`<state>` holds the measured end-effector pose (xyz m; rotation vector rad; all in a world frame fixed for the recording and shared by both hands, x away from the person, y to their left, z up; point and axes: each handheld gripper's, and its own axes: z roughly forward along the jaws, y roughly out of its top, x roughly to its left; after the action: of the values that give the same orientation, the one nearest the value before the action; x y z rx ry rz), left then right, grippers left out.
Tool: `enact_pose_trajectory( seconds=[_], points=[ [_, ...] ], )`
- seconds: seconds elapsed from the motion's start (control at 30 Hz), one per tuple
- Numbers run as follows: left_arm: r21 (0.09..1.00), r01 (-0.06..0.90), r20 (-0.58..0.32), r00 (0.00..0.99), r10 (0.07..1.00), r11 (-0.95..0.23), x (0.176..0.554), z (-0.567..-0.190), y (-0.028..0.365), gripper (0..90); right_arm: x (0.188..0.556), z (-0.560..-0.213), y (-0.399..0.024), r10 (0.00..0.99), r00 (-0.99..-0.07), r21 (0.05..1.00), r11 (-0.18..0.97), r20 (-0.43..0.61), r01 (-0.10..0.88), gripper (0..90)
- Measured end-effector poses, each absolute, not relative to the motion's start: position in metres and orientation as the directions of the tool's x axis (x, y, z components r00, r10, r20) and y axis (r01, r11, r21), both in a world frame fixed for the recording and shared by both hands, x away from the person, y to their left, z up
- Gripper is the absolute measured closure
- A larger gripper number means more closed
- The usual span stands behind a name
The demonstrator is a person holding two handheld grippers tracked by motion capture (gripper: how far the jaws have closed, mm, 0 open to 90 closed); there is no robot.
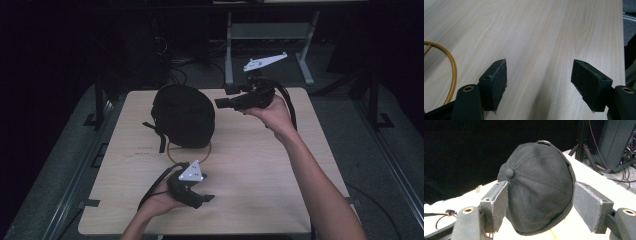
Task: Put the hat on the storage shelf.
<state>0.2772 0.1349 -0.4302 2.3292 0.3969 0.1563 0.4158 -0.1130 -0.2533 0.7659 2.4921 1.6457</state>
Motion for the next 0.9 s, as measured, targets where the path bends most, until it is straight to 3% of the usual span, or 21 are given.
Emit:
enact_pose_trajectory(
  seconds=[0.9],
  points=[
    [0.7,0.235,0.006,0.942,0.334,-0.675,0.279,-0.432,0.137,28.6,0.387,-0.289,-0.168,0.495,-0.837,0.86,0.297,0.233,0.415,19.6]
  ],
)
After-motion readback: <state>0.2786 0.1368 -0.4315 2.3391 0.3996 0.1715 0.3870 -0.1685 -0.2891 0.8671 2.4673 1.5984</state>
